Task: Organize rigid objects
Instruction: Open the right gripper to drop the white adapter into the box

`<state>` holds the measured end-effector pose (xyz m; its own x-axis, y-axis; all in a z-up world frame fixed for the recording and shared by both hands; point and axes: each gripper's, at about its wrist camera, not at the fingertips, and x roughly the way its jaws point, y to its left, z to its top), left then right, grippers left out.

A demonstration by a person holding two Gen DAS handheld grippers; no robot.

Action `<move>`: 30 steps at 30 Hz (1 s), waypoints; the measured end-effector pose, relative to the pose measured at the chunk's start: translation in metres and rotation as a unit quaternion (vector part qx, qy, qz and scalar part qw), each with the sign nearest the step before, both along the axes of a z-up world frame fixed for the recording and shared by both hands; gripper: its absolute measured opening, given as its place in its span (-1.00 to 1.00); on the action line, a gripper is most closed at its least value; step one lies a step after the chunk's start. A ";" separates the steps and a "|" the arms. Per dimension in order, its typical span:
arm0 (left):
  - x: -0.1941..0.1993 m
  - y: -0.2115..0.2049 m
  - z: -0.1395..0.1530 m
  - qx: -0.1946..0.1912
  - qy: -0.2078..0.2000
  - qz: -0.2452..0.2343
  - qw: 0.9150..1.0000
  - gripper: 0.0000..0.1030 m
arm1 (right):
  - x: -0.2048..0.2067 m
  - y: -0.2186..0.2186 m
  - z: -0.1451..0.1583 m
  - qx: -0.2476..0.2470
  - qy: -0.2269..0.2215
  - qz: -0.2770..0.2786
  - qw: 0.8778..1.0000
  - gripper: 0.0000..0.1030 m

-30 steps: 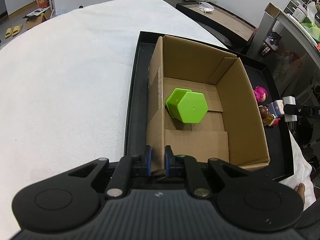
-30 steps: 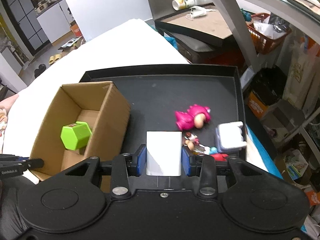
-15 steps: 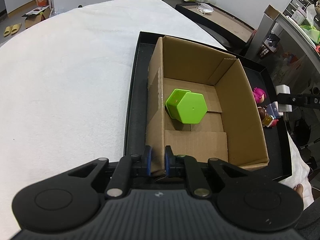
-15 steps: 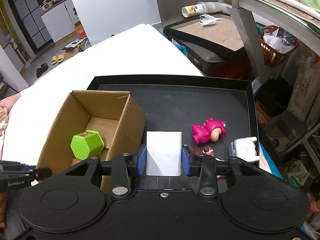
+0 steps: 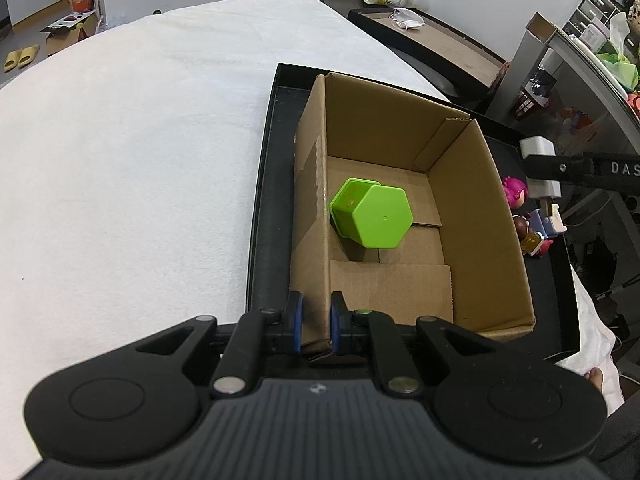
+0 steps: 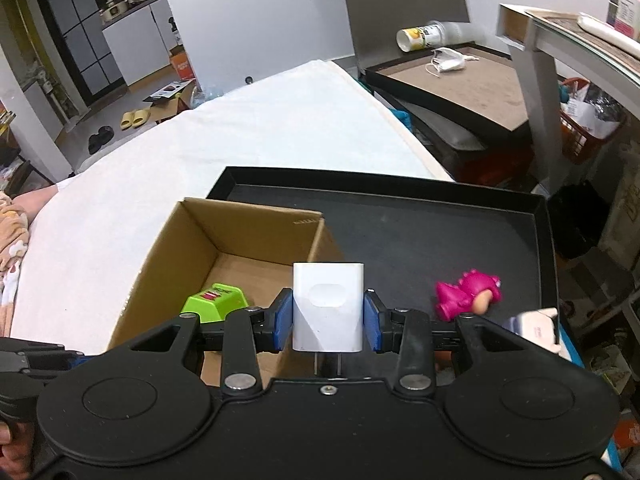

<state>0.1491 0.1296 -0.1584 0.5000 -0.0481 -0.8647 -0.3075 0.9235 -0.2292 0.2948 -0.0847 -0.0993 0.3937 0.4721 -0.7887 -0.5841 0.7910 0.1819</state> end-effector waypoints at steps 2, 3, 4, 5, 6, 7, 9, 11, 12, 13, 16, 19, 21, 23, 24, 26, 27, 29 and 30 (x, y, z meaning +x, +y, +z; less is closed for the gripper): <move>-0.001 0.001 -0.001 -0.002 -0.002 0.000 1.000 -0.75 | -0.001 0.005 0.001 0.001 -0.003 0.003 1.000 -0.29; -0.001 0.001 -0.001 -0.003 -0.003 -0.001 1.000 -0.75 | -0.001 0.007 0.002 0.001 -0.004 0.004 1.000 -0.29; -0.001 0.002 -0.001 -0.004 -0.003 0.000 1.000 -0.75 | -0.001 0.009 0.003 0.000 -0.004 0.003 1.000 -0.29; -0.001 0.003 -0.002 -0.007 -0.004 0.001 1.000 -0.75 | -0.001 0.012 0.003 0.002 -0.004 0.003 1.000 -0.29; -0.001 0.003 -0.002 -0.009 -0.004 0.001 1.000 -0.74 | -0.002 0.015 0.004 0.003 -0.003 0.005 1.000 -0.29; -0.001 0.004 -0.002 -0.010 -0.004 0.001 1.000 -0.74 | -0.002 0.019 0.004 0.004 -0.003 0.007 1.000 -0.29; -0.001 0.003 -0.001 -0.010 -0.005 0.000 1.000 -0.74 | -0.003 0.027 0.004 0.004 -0.002 0.012 1.000 -0.29; -0.002 0.004 -0.002 -0.011 -0.006 0.001 1.000 -0.74 | -0.005 0.035 0.004 0.003 -0.002 0.018 1.000 -0.29; -0.002 0.004 -0.002 -0.012 -0.006 0.002 1.000 -0.74 | -0.006 0.040 0.004 0.002 -0.002 0.021 1.000 -0.29; -0.002 0.005 -0.002 -0.014 -0.006 0.002 1.000 -0.74 | -0.006 0.044 0.004 0.002 -0.002 0.025 1.000 -0.29; -0.002 0.006 -0.002 -0.015 -0.007 0.002 1.000 -0.74 | -0.008 0.056 0.002 -0.004 0.000 0.034 0.999 -0.29; -0.002 0.006 -0.002 -0.016 -0.007 0.002 1.000 -0.74 | -0.009 0.064 -0.001 -0.012 -0.002 0.040 0.999 -0.29; -0.002 0.006 -0.002 -0.017 -0.007 0.003 1.000 -0.74 | -0.010 0.069 -0.001 -0.015 -0.003 0.043 0.999 -0.29; -0.002 0.006 -0.002 -0.017 -0.007 0.003 1.000 -0.74 | -0.009 0.073 -0.001 -0.019 -0.006 0.044 0.999 -0.29; -0.002 0.006 -0.002 -0.017 -0.007 0.003 1.000 -0.74 | -0.009 0.075 -0.001 -0.021 -0.008 0.042 0.999 -0.28; -0.002 0.006 -0.002 -0.017 -0.007 0.003 1.000 -0.74 | -0.006 0.077 -0.001 -0.026 -0.014 0.032 0.999 -0.18; -0.002 0.006 -0.002 -0.017 -0.007 0.003 1.000 -0.74 | -0.005 0.078 -0.001 -0.028 -0.018 0.033 0.999 -0.13; -0.001 0.006 -0.002 -0.017 -0.009 0.001 1.000 -0.72 | -0.007 0.077 0.001 -0.030 -0.024 0.041 0.998 -0.08; -0.001 0.006 -0.002 -0.016 -0.007 0.003 1.000 -0.72 | -0.008 0.075 0.003 -0.031 -0.027 0.044 0.998 -0.08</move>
